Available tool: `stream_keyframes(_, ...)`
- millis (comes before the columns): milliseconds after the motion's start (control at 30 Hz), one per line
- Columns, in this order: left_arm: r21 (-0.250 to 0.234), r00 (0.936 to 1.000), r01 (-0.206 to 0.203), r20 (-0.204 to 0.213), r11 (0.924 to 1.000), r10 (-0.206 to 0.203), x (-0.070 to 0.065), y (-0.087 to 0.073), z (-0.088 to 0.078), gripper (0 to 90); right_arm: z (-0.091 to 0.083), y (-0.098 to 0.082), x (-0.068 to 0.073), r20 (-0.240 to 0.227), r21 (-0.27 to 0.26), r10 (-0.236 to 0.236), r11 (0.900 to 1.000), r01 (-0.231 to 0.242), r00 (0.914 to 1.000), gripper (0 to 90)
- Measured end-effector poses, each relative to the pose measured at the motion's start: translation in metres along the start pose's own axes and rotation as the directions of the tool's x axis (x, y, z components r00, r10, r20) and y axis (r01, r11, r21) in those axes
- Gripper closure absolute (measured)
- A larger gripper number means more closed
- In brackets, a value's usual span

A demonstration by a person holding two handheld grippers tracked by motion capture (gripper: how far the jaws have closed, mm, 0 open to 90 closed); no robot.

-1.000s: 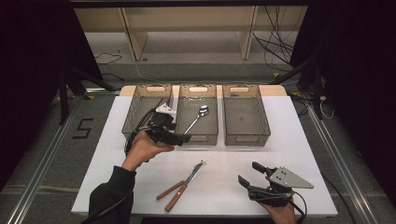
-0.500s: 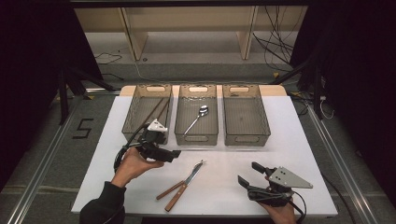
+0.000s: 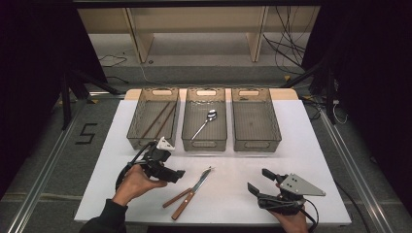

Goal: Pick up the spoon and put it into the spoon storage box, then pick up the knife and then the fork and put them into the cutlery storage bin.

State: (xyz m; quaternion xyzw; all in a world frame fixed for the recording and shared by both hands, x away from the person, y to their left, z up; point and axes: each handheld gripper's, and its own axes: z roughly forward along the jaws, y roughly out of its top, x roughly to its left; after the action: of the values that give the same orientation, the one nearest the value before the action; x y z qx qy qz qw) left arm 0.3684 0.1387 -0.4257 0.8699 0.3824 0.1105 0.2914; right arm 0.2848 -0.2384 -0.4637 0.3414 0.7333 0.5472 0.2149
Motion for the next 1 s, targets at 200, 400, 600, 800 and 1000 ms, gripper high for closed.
stream_keyframes(200,0.040,1.0000,-0.002,0.000,0.9992,0.002,-0.004,-0.008,0.008,17.8,0.000,0.000,0.000,0.001,0.000,0.003,1.000,-0.003,1.0000,29.1)
stream_keyframes(400,0.068,1.0000,0.003,0.004,0.9977,-0.003,-0.006,-0.015,0.013,17.7,0.000,0.000,0.000,0.000,0.002,0.001,1.000,-0.001,1.0000,29.1)
stream_keyframes(600,0.108,1.0000,0.003,0.003,0.9941,-0.003,-0.009,-0.021,0.015,18.2,0.000,-0.001,-0.001,0.001,0.003,0.004,1.000,-0.004,1.0000,29.1)
stream_keyframes(800,0.153,0.9999,-0.012,0.013,0.9882,0.011,-0.014,-0.026,0.019,22.1,0.000,-0.001,0.000,0.001,0.002,0.000,1.000,0.000,1.0000,29.1)
stream_keyframes(1000,0.200,0.9987,-0.038,0.039,0.9791,0.031,-0.022,-0.030,0.023,29.5,0.000,0.000,0.000,0.001,0.005,-0.001,1.000,0.001,1.0000,29.1)
